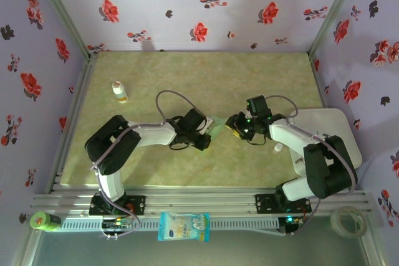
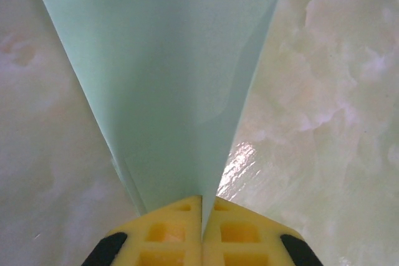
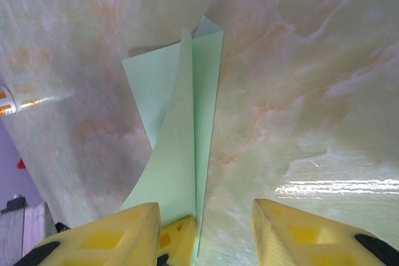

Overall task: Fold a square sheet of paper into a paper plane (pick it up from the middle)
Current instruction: Fold the wing for the fifth time at the center of the table.

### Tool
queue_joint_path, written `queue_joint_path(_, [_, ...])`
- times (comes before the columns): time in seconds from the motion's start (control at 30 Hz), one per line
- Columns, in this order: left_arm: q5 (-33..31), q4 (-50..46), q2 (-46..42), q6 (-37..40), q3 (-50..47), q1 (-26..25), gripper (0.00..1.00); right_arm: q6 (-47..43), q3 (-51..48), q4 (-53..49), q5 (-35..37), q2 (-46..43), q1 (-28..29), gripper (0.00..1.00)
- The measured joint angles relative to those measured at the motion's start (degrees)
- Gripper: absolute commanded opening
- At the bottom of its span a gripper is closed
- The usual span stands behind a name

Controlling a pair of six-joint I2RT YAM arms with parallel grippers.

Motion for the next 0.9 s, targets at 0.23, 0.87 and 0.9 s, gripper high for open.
queue_joint_path(0.23, [2.3, 0.0, 1.1, -2.6, 1.2, 0.2, 0.02, 0.1, -1.9, 4.1, -2.8, 1.7, 0.2, 0.32])
queue_joint_path(0.87, [2.9, 0.9, 0.1, -4.3, 0.8, 0.2, 0.12, 0.2, -2.0, 7.8, -4.3, 8.7, 2.3, 0.17])
queue_joint_path(0.9, [2.9, 1.1, -0.1, -4.3, 0.6, 0.2, 0.11, 0.2, -2.0, 7.9, -4.3, 8.9, 2.4, 0.17])
